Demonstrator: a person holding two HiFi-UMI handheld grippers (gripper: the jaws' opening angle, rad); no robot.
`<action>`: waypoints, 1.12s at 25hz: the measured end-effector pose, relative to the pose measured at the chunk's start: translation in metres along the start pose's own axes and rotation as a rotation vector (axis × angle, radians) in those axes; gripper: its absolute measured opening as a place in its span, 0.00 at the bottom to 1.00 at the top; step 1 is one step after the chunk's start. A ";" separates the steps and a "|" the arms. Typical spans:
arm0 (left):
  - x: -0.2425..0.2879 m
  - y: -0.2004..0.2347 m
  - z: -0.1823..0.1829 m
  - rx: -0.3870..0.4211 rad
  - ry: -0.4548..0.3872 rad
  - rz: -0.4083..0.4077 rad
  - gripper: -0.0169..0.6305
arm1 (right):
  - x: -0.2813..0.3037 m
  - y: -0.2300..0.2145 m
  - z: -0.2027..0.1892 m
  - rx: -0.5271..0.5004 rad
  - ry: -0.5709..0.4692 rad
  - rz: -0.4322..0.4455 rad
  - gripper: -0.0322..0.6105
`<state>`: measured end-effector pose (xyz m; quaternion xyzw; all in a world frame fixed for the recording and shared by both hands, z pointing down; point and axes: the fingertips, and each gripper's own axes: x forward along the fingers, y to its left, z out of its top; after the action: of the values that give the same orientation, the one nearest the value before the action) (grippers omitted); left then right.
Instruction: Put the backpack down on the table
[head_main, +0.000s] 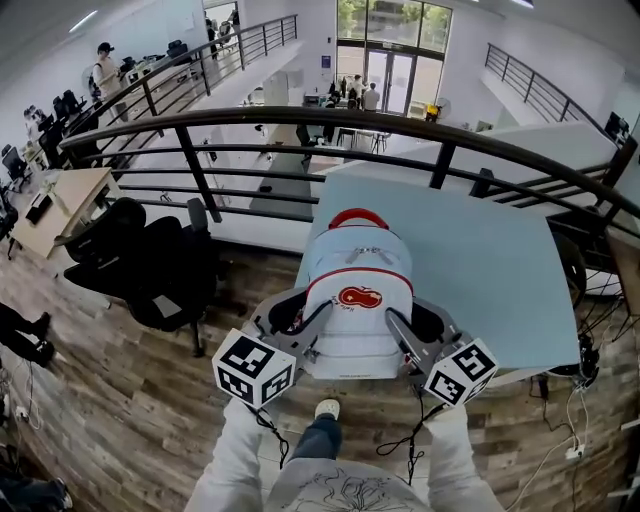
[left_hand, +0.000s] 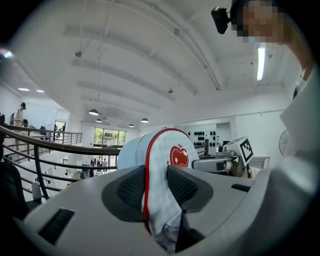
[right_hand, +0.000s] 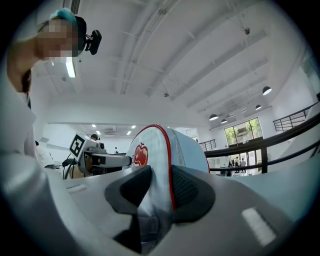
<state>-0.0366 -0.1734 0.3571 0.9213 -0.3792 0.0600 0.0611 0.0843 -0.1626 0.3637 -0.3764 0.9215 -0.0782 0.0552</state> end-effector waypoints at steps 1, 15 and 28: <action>0.008 0.010 0.001 -0.002 0.001 -0.005 0.23 | 0.009 -0.007 0.001 0.000 0.001 -0.004 0.26; 0.087 0.112 0.012 -0.001 0.009 -0.053 0.23 | 0.107 -0.084 0.002 -0.003 0.010 -0.049 0.26; 0.126 0.147 -0.004 -0.022 0.033 -0.087 0.23 | 0.138 -0.120 -0.016 0.003 0.068 -0.089 0.26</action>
<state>-0.0522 -0.3637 0.3909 0.9352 -0.3382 0.0682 0.0798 0.0661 -0.3420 0.3962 -0.4142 0.9050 -0.0947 0.0211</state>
